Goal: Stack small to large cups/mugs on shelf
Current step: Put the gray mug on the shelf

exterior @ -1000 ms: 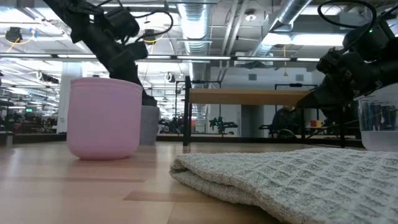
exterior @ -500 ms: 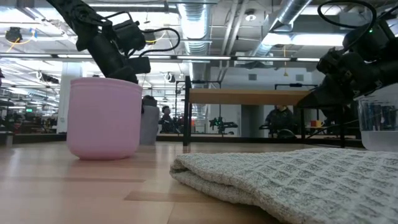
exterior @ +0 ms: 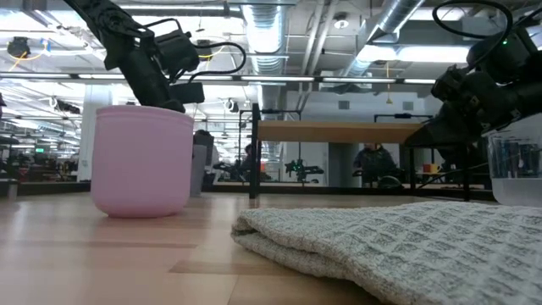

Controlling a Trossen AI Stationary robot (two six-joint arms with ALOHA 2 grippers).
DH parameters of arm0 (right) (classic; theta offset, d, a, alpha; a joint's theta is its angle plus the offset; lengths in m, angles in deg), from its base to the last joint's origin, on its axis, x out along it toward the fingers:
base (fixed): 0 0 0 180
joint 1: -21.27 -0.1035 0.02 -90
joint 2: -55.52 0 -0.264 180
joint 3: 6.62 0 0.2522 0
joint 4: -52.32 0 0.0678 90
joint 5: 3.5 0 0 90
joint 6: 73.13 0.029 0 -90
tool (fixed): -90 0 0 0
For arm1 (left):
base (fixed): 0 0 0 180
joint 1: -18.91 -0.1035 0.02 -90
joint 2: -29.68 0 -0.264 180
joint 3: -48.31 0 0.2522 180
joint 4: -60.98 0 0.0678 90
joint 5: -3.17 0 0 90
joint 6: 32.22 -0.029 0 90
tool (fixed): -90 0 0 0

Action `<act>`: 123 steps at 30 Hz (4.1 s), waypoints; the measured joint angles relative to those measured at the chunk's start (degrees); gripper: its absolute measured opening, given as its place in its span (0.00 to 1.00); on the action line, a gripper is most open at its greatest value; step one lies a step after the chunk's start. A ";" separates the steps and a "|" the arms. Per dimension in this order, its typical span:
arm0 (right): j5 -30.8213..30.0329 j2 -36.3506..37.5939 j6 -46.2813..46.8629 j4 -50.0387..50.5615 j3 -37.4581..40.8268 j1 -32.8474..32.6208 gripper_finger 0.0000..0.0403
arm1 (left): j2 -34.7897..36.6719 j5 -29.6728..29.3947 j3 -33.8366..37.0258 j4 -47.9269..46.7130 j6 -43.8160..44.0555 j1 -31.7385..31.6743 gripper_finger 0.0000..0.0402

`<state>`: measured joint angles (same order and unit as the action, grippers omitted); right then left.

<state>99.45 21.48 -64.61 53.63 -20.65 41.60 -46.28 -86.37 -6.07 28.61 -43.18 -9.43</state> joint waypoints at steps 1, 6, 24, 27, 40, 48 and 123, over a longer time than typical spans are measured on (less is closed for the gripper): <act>0.00 -0.02 0.02 0.00 -0.02 0.00 0.14 | 0.02 -0.14 0.00 0.10 0.00 0.02 0.03; 0.00 0.00 0.00 0.00 -0.01 0.00 0.14 | 0.00 -0.08 0.00 0.15 0.03 0.02 0.06; 0.00 -0.01 0.00 0.00 -0.01 -0.01 0.14 | -0.16 1.63 -4.24 -3.93 2.93 0.05 0.02; 0.00 0.00 0.00 0.00 0.00 -0.02 0.14 | -0.15 1.89 -8.08 -7.49 2.41 0.04 0.02; 0.00 0.00 0.00 0.00 0.00 -0.02 0.14 | -0.07 -1.19 -27.59 -25.04 0.66 0.20 0.02; 0.00 0.00 0.02 0.00 0.00 -0.02 0.14 | -0.44 -2.27 -38.24 -29.29 0.20 0.20 0.02; 0.03 -0.07 0.04 2.16 -0.02 -0.02 0.14 | -45.83 2.75 -90.51 -47.21 -9.51 5.83 0.03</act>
<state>99.49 21.41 -64.57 55.79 -20.67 41.58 -92.11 -83.61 -96.58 -18.59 -52.69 -3.60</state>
